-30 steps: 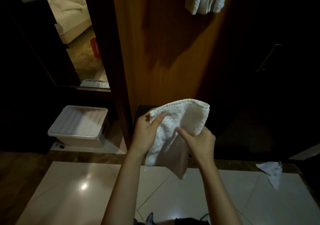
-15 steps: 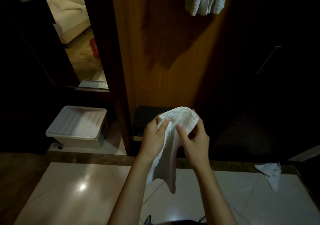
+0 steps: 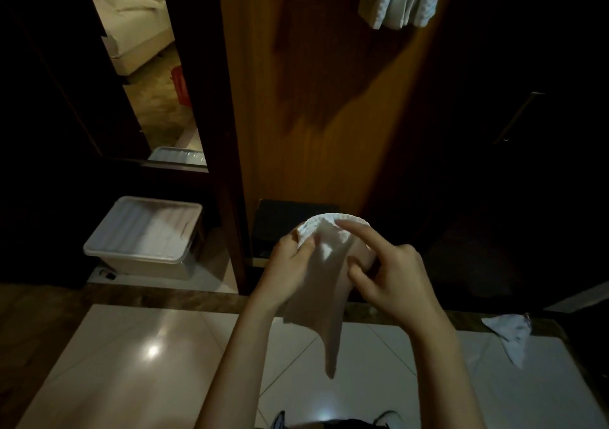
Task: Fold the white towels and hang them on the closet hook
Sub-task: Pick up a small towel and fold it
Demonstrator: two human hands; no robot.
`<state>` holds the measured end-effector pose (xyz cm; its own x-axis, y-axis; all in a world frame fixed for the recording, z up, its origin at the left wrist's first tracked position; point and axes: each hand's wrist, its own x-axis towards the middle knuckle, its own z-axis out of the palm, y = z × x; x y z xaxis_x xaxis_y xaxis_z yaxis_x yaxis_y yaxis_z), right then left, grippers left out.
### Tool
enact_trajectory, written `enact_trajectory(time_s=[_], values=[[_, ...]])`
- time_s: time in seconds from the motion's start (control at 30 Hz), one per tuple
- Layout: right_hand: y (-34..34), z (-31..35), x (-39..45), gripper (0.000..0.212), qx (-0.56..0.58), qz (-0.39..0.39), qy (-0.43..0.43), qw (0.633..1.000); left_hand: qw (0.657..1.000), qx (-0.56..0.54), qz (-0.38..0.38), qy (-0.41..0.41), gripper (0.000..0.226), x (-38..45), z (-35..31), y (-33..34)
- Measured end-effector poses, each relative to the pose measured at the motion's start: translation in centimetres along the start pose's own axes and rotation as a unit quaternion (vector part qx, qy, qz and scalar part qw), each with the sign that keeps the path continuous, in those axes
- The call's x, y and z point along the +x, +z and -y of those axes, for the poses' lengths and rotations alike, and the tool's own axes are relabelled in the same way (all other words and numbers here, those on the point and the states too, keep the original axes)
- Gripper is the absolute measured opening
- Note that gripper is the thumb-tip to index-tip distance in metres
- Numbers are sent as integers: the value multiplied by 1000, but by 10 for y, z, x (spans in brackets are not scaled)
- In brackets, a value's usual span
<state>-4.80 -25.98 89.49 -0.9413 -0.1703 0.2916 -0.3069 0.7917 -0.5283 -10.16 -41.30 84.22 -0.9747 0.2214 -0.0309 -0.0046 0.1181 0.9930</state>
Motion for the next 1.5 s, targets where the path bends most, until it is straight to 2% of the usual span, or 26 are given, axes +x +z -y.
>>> enact_trajectory(time_s=[0.07,0.2,0.33,0.47,0.53,0.63,0.8,0.9,0.97,1.03,1.13,1.27,1.43,1.5], values=[[-10,5,1,57,16,7,1,1000,1000,-9,-8,0,18,1,0,-2],[-22,13,0,35,-22,54,3,998,1000,-23,2,-5,28,2,-2,-8],[-21,12,4,56,-116,122,111,979,997,-46,59,6,18,0,-3,-9],[-16,13,5,56,-75,136,158,975,995,-9,92,32,20,-1,-8,-5],[-17,12,5,42,-64,136,148,977,995,-17,86,37,20,-1,-9,-4],[-22,10,5,21,15,126,137,982,997,-44,59,27,21,-2,-10,-8],[-23,10,3,37,92,190,131,969,998,-8,59,18,22,2,-6,-11],[-17,12,6,15,51,126,143,980,995,-6,101,22,24,0,-9,-10],[-17,13,10,5,-39,86,131,987,990,-19,137,21,23,-3,-13,-10],[-18,12,11,15,-113,63,105,986,987,-25,159,19,25,-4,-15,-10],[-22,13,13,13,-132,-3,20,991,985,-57,164,20,30,-6,-18,-8],[-20,15,15,11,-81,14,-29,996,980,-93,175,10,32,-7,-19,-5],[-12,11,14,11,-52,54,28,997,970,-50,235,17,22,-11,-19,-6],[-11,9,14,13,-46,59,35,997,965,-68,253,8,22,-11,-17,-7]])
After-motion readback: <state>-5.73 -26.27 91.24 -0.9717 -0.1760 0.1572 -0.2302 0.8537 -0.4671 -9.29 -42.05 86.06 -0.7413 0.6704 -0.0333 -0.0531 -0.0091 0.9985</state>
